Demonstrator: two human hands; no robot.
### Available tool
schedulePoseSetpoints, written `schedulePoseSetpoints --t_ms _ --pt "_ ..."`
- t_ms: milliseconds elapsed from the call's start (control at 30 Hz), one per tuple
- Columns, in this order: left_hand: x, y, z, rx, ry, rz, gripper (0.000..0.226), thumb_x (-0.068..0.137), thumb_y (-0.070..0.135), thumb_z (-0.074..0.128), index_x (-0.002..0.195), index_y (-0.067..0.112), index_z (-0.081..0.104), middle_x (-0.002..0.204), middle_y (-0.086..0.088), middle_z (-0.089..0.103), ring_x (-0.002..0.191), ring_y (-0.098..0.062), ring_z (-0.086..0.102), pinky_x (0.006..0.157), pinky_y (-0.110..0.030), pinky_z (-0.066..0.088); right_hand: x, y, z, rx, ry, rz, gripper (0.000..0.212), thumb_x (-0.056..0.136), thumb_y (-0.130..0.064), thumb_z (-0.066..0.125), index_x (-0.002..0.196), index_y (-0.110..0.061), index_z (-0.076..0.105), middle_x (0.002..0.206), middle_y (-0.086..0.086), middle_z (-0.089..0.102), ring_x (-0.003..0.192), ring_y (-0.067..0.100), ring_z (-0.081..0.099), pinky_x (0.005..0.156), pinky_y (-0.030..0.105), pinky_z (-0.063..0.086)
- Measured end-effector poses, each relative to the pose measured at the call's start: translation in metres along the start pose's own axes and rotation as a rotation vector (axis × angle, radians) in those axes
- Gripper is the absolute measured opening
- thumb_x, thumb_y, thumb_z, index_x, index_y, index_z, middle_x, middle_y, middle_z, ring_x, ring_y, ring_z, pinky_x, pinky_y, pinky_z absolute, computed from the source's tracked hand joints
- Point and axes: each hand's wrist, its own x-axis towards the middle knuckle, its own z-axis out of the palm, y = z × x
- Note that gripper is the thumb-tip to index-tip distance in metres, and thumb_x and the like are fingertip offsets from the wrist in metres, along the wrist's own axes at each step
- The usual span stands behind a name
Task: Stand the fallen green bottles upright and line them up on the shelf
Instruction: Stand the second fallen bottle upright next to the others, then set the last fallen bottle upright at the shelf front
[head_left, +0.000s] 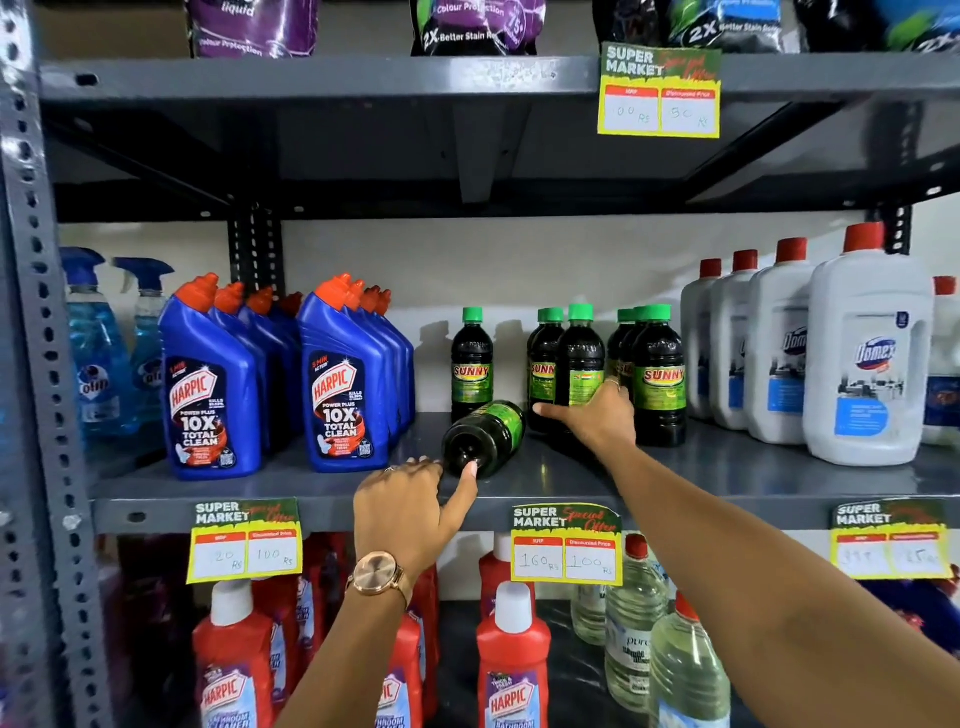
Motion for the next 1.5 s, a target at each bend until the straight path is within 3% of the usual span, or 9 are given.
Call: schedulePoseSetpoints --t_ms 100,167,400,567,833,1033,1367,1433,1500 --pt "0.000 -0.001 0.001 -0.007 0.000 -0.006 0.063 0.087 0.063 0.027 0.059 0.021 0.064 0.057 0.003 0.064 0.052 -0.018 0.060 0.048 -0.026 0.039 0.003 0.004 0.000 0.261 -0.059 0.010 0.067 0.070 -0.027 0.076 0.125 -0.001 0.048 0.117 0.015 0.062 0.098 0.028 0.059 0.079 0.032 0.050" --pt "0.000 -0.001 0.002 -0.003 -0.001 -0.008 0.063 0.087 0.063 0.027 0.059 0.021 0.064 0.057 0.003 0.064 0.053 -0.019 0.060 0.048 -0.026 0.038 0.006 0.010 -0.001 0.249 -0.101 -0.006 0.055 0.073 -0.020 0.073 0.121 -0.003 0.052 0.117 0.016 0.064 0.095 0.028 0.059 0.074 0.030 0.047" --pt "0.000 0.000 0.002 0.003 -0.001 -0.012 0.062 0.087 0.063 0.027 0.059 0.021 0.064 0.058 0.004 0.064 0.054 -0.018 0.061 0.049 -0.027 0.038 0.004 0.010 0.006 -0.033 -0.076 -0.145 0.098 0.063 -0.050 0.083 0.135 0.002 0.040 0.134 0.019 0.049 0.126 0.036 0.048 0.104 0.041 0.042" --pt "0.000 0.000 0.001 0.005 0.003 -0.002 0.061 0.087 0.062 0.028 0.059 0.021 0.063 0.057 0.004 0.064 0.052 -0.016 0.060 0.048 -0.025 0.033 0.009 0.016 0.006 0.063 -0.162 -0.061 0.069 0.067 -0.026 0.080 0.125 -0.003 0.050 0.120 0.017 0.063 0.106 0.031 0.060 0.086 0.035 0.050" --pt "0.000 -0.001 0.004 0.002 0.002 -0.011 0.063 0.087 0.064 0.025 0.064 0.022 0.066 0.062 0.005 0.066 0.057 -0.015 0.062 0.051 -0.027 0.039 0.006 0.017 0.007 -0.065 -0.104 -0.134 0.098 0.059 -0.044 0.088 0.132 0.000 0.041 0.132 0.021 0.050 0.123 0.038 0.052 0.100 0.042 0.045" --pt "0.000 -0.001 0.004 -0.005 0.008 -0.012 0.062 0.087 0.063 0.028 0.063 0.022 0.066 0.062 0.005 0.067 0.057 -0.015 0.062 0.050 -0.026 0.039 0.011 0.020 0.008 -0.009 -0.149 -0.089 0.080 0.061 -0.027 0.089 0.126 -0.003 0.051 0.122 0.017 0.063 0.117 0.036 0.059 0.099 0.041 0.049" --pt "0.000 0.000 0.005 0.000 0.019 -0.020 0.059 0.086 0.062 0.031 0.061 0.022 0.066 0.059 0.006 0.066 0.053 -0.014 0.061 0.049 -0.025 0.040 0.007 0.014 0.009 -0.157 -0.151 -0.084 0.107 0.059 -0.041 0.089 0.137 0.004 0.030 0.136 0.025 0.050 0.126 0.042 0.050 0.102 0.048 0.045" --pt "0.000 -0.001 0.005 -0.009 0.023 -0.020 0.059 0.087 0.062 0.031 0.061 0.022 0.066 0.059 0.006 0.066 0.053 -0.014 0.061 0.049 -0.026 0.042 0.002 0.010 0.005 -0.165 -0.078 -0.087 0.118 0.058 -0.052 0.085 0.143 0.003 0.024 0.142 0.024 0.040 0.131 0.043 0.041 0.105 0.051 0.040" --pt "0.000 -0.001 0.004 -0.014 0.011 -0.017 0.059 0.087 0.062 0.031 0.061 0.022 0.066 0.060 0.005 0.066 0.053 -0.015 0.061 0.049 -0.026 0.043 -0.008 0.002 -0.003 -0.122 0.109 -0.189 0.107 0.064 -0.061 0.076 0.139 0.001 0.032 0.137 0.021 0.043 0.127 0.041 0.043 0.098 0.049 0.043"
